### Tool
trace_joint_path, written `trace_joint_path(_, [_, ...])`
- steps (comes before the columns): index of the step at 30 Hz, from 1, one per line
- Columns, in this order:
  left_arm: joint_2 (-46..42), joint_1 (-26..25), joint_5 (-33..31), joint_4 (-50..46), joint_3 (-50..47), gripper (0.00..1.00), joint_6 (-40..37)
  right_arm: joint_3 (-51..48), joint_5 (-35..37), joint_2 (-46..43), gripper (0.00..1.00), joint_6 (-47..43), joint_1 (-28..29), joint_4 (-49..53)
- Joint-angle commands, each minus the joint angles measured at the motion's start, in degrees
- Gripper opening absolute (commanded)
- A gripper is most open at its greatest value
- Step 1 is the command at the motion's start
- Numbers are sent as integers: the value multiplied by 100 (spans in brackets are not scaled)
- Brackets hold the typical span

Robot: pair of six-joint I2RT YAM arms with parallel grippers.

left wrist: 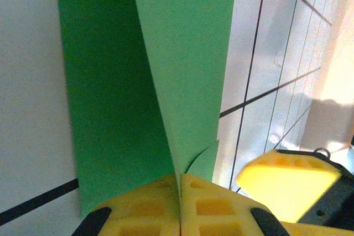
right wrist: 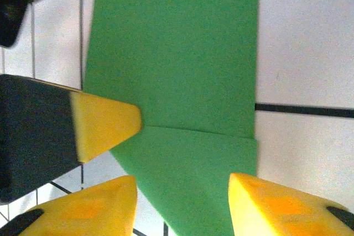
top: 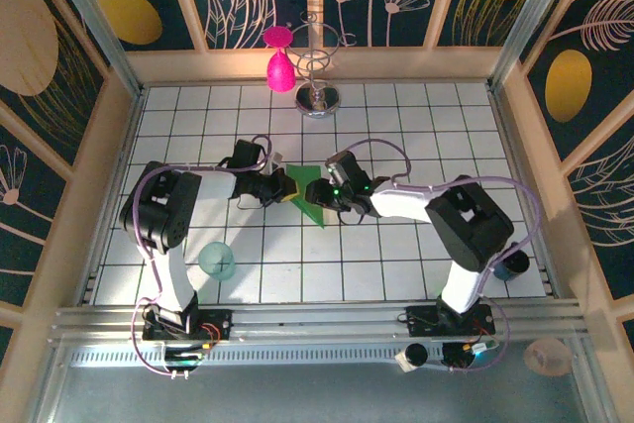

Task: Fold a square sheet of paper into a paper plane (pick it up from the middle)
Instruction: Fourth fold the wing at the center of the table.

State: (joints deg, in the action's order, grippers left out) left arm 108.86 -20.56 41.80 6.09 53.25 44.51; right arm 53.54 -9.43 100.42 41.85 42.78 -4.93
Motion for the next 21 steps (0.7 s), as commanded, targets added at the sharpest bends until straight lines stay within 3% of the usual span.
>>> trace_joint_path(1, [-334,57,-330,98,-93,8,354,-17,623,-367,51,-623,25,69])
trace_joint_path(8, [-603,52,-663,773,-542,8,1394,434,2018,-116,50,-1766,751,490])
trace_joint_path(15, [-636,52,-838,534,-500,8,1441,1013,2647,642,41,-2252,1338,753])
trace_joint_path(21, [-636,52,-842,343,-396,8,1385,1146,2864,893,37,-2259,1438,844])
